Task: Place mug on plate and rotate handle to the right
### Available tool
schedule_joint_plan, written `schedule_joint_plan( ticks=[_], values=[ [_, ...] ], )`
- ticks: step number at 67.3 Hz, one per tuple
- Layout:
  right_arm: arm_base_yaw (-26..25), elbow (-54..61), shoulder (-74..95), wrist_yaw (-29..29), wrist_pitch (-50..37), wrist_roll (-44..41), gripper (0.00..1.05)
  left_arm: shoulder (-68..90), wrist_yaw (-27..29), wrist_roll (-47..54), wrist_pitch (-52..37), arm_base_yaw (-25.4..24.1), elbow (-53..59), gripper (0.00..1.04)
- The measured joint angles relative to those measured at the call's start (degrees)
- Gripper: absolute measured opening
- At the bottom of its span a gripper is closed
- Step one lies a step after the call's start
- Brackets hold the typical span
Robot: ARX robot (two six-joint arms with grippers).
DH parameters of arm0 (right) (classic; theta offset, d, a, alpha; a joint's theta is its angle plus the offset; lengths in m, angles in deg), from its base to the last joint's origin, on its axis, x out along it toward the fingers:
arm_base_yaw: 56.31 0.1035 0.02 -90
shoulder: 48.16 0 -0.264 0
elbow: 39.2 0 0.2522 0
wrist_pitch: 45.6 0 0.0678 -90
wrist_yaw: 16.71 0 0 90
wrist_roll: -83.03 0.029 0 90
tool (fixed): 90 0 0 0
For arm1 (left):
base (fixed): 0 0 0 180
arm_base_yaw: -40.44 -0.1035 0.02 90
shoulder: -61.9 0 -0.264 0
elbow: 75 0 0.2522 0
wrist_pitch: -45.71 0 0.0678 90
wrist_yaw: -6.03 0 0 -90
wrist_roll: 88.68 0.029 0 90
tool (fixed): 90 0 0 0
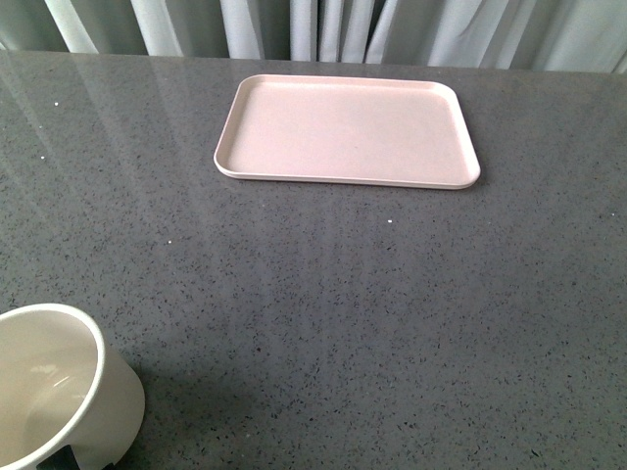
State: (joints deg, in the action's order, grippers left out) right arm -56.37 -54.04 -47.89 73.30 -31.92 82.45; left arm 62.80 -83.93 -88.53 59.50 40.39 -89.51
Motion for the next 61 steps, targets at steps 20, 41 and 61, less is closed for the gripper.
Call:
schedule_joint_plan(
  ticks=[20, 41, 61],
  values=[
    [0.0, 0.0, 0.0, 0.0, 0.0, 0.0, 0.96, 0.1, -0.3, 0.0, 0.1, 0.0, -0.1, 0.96],
    [0.0, 0.0, 0.0, 0.0, 0.0, 0.0, 0.96, 40.3, -15.0, 4.2, 15.9, -0.9, -19.5, 0.96],
    [0.0, 0.0, 0.0, 0.0, 0.0, 0.0, 0.96, 57.6, -14.6, 11.3, 13.4, 0.8, -23.6, 0.96]
  ],
)
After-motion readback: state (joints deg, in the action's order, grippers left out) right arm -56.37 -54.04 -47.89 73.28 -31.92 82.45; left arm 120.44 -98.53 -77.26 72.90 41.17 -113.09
